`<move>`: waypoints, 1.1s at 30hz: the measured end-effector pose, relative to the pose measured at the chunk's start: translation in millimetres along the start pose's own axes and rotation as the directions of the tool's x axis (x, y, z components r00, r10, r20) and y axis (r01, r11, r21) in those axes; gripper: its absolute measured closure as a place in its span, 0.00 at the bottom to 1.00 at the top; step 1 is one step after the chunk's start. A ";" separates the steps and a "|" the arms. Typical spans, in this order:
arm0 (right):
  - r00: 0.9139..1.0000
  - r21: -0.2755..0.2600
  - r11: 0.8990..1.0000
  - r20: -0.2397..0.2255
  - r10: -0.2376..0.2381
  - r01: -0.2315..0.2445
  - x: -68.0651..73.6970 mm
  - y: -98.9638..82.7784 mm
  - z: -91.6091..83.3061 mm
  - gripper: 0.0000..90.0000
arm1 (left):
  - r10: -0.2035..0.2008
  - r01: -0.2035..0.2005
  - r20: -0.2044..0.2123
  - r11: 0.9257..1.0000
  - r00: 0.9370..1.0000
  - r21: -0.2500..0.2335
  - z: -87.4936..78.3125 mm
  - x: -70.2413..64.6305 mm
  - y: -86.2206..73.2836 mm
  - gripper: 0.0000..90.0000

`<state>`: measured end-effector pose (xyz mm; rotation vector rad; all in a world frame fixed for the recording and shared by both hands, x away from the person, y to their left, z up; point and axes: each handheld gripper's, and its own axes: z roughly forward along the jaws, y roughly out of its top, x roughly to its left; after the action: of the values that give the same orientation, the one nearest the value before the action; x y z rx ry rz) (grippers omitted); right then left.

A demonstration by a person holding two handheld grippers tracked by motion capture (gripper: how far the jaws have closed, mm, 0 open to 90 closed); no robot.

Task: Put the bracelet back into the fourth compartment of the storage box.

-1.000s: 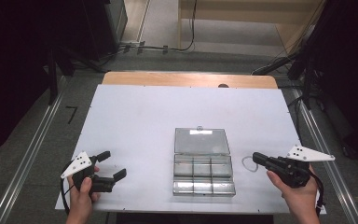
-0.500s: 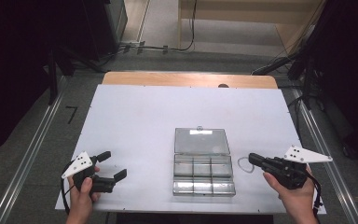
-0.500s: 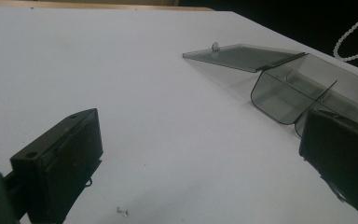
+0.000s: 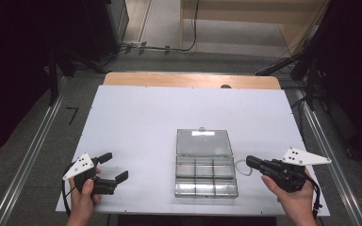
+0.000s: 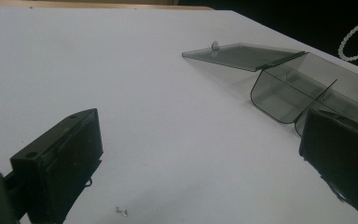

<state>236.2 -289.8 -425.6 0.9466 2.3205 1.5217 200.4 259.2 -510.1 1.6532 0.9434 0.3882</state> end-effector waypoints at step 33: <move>0.997 0.014 0.999 -0.070 -0.038 0.040 24.0 7.3 24.2 0.95 | 0.007 -0.007 -0.001 1.000 1.000 0.005 0.8 -0.7 0.0 0.00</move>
<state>232.6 -255.2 -425.9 0.8595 2.3874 1.5480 200.5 258.2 -510.2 1.6609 0.9404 0.3916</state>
